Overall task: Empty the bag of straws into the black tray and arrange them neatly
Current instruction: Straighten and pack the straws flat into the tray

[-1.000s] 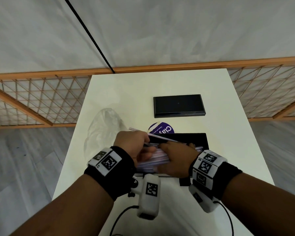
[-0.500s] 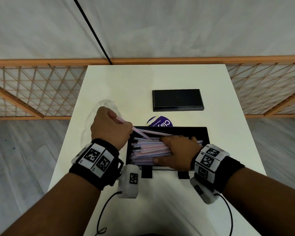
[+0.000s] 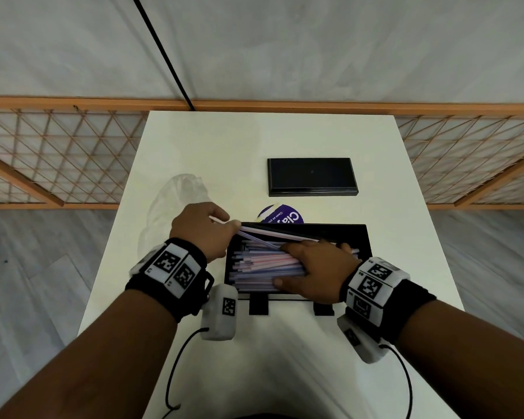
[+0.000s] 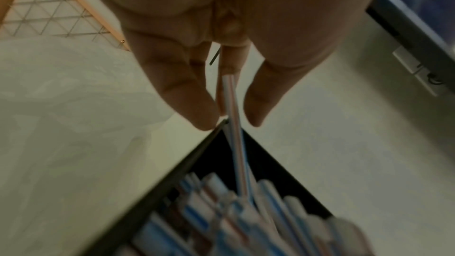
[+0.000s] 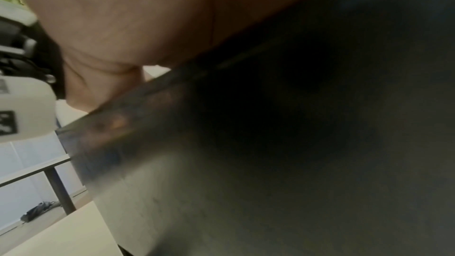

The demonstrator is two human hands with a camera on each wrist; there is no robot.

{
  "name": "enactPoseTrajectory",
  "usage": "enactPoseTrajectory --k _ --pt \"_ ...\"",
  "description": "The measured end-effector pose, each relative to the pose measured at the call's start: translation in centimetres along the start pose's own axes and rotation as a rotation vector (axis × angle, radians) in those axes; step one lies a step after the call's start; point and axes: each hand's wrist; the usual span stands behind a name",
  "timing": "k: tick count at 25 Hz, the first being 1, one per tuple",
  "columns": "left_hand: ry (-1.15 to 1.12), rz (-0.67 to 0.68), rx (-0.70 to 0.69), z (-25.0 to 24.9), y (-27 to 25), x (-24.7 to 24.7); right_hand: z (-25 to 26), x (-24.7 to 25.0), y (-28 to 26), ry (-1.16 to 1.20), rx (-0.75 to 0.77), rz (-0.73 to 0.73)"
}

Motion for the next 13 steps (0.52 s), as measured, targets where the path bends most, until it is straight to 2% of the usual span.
enactPoseTrajectory --k 5,9,13 --pt "-0.014 -0.085 -0.051 0.1 -0.2 1.2 0.1 -0.1 0.0 0.006 -0.029 -0.021" --pt "-0.218 -0.066 -0.062 0.0 -0.9 2.7 0.1 0.3 -0.5 0.080 -0.020 -0.106" --pt "-0.147 -0.034 -0.103 0.7 -1.2 1.5 -0.1 0.4 -1.0 0.069 -0.029 -0.114"
Point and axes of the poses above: each hand's wrist, its own y-axis towards the middle knuckle, its own x-axis out of the back of the hand, z = x × y, and after that the axes turned 10 degrees about x, right-handed
